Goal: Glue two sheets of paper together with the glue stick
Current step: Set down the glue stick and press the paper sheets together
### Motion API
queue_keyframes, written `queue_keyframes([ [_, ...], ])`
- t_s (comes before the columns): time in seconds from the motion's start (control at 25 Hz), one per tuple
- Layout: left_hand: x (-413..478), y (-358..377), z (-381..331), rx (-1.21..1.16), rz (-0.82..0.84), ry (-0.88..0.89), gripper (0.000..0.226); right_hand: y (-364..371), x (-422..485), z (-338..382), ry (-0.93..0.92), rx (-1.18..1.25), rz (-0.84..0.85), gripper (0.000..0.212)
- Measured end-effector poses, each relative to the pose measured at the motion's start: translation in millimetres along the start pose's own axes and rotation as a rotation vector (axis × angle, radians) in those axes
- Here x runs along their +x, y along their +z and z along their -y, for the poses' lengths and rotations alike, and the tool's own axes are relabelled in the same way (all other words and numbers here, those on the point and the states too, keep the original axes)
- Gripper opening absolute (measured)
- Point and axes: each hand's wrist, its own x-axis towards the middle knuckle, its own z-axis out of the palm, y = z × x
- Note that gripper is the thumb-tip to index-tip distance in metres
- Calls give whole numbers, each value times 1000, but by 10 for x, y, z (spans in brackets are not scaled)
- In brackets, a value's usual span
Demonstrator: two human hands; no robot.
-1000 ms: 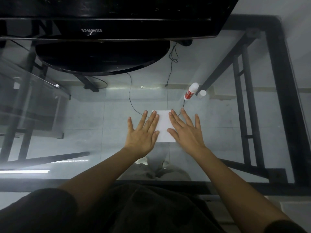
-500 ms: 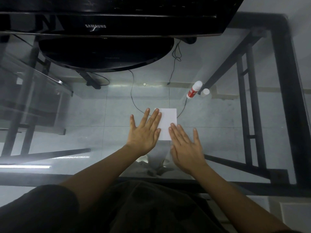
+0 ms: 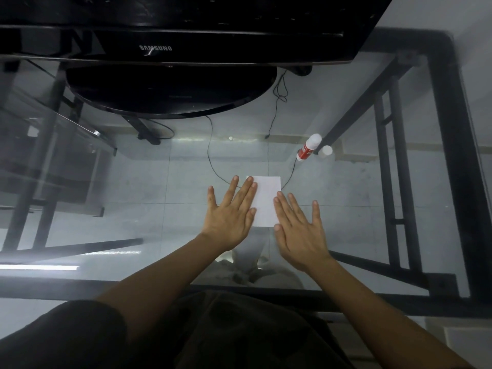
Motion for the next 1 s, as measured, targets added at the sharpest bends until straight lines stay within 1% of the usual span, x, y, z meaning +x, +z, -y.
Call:
queue_keyframes([
  [0.16, 5, 15, 14, -6, -9, 7, 57, -77, 230, 153, 20, 33, -37, 59],
  [0.36, -5, 28, 25, -12, -30, 3, 57, -98, 233, -111, 39, -19, -8, 58],
  [0.44, 0, 28, 23, -8, -29, 6, 57, -95, 241, -154, 2, 22, 33, 60],
  [0.56, 8, 18, 31, 2, -15, 17, 57, -112, 278, -257, -83, 146, 89, 67],
  [0.68, 11, -42, 35, -9, 15, 26, 58, -125, 295, -353, -125, 153, 139, 77],
  [0.72, -6, -68, 44, 1, 20, 64, 58, -123, 299, -350, -129, 145, 143, 78],
  [0.84, -46, -116, 104, 145, 50, 355, 55, -117, 302, -329, -133, 145, 143, 78],
  [0.88, -14, -142, 144, 190, 61, 410, 54, -117, 299, -328, -137, 145, 139, 78],
  [0.92, 58, -187, 197, 209, 66, 409, 54, -118, 299, -332, -139, 145, 136, 78],
  [1.0, 248, -300, 294, 198, 64, 282, 53, -129, 301, -338, -139, 136, 144, 77],
])
